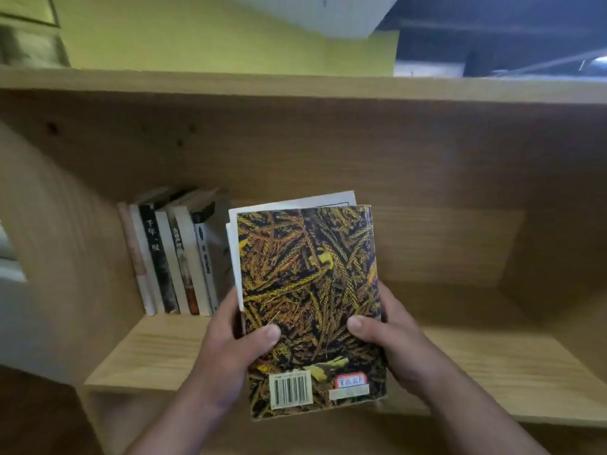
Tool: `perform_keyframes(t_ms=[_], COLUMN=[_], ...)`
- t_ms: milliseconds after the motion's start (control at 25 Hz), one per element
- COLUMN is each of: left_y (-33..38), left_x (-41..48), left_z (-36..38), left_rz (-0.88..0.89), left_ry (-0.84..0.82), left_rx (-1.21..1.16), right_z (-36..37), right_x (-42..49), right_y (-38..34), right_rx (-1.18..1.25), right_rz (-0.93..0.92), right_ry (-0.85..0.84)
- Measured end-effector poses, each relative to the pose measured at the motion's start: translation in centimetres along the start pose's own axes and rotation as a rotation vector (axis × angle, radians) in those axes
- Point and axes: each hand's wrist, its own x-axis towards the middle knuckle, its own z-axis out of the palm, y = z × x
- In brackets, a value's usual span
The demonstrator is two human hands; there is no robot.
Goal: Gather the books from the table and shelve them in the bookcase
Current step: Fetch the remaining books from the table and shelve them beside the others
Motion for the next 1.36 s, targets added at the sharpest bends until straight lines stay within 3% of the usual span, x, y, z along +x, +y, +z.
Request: perform_keyframes(t_ms=[160,320,520,760,920,1000,1080,1240,1360], left_y=[-2.6,-4.5,-5.6,-6.2,-5.7,-5.6,-5.8,-6.0,-4.9], left_x=[3.7,5.4,5.4,5.8,5.3,5.1,4.7,5.9,6.6], left_z=[-0.1,-0.4,0.7,1.7,1.9,1.8,1.5,-0.8,-3.2], left_rz=[0.116,0.227,0.371,0.470,0.387,0.340,0.303,0.464,0.457], left_ry=[-0.020,-0.037,-0.016,0.284,0.311,0.328,0.314,0.298,0.234], left_rx=[0.040,0.093,0.346,0.741,0.782,0.816,0.835,0.727,0.615], right_z=[-1.2,-2.6,-4.7,-1.8,0.6,1.9,3.6,5.1,3.6], right_x=[3.9,6.4,6.9,7.4,7.5,7.0,6.3,7.0,7.2], right_y=[2.7,3.6,4.8,6.0,5.4,4.8,4.3,4.1,4.5], right_rx=[0.051,0.027,-0.054,-0.484,-0.527,-0.439,-0.389,-0.150,-0.203], right_rz=[-0.069,-0.113,-0.074,-0.229,-0.266,-0.248,-0.230,-0.061,0.064], right_ry=[0.056,-0.051,-0.083,0.352,0.387,0.316,0.141,-0.002,-0.043])
